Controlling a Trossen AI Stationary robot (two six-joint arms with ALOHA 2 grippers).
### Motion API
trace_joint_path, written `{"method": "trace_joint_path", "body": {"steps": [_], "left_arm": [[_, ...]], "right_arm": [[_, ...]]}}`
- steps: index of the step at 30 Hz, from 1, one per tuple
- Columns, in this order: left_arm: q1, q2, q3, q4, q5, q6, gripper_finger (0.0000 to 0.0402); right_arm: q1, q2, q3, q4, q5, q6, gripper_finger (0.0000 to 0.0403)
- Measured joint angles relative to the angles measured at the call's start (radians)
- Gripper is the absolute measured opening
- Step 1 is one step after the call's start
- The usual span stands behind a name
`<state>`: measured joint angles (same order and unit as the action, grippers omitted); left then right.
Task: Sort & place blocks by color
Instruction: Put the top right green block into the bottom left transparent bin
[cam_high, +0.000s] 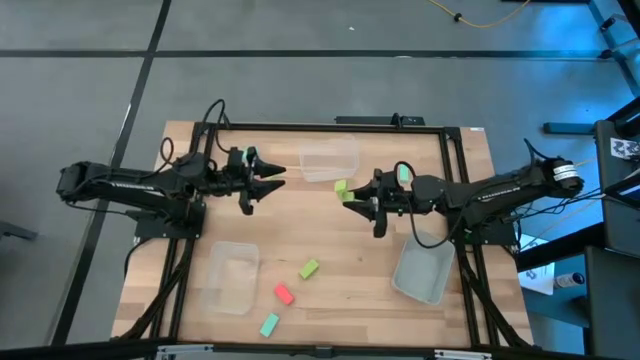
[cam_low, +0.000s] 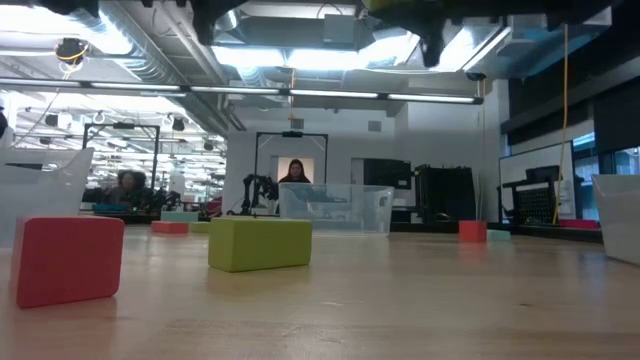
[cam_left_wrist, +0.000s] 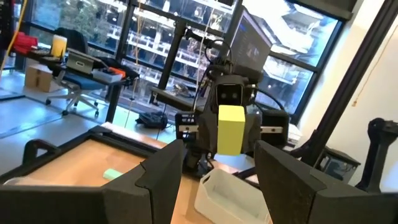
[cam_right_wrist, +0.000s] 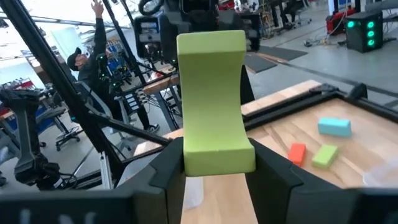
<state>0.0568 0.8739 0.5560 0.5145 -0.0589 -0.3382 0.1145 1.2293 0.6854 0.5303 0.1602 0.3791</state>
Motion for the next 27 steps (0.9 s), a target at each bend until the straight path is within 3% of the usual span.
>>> {"method": "trace_joint_path", "body": {"steps": [10,20,27], "left_arm": [[-0.026,0.205,0.019,0.198,0.025,0.01,0.0191],[-0.031,0.391,0.204,0.167,0.083,0.113,0.0192],[-0.031,0.465,0.268,0.156,0.153,0.113,0.0192]], "right_arm": [[-0.028,0.127,0.115,0.002,-0.062,-0.044,0.0133],[-0.047,0.168,0.153,0.004,-0.086,-0.07,0.0133],[-0.046,0.166,0.153,-0.003,-0.094,-0.075,0.0133]]}}
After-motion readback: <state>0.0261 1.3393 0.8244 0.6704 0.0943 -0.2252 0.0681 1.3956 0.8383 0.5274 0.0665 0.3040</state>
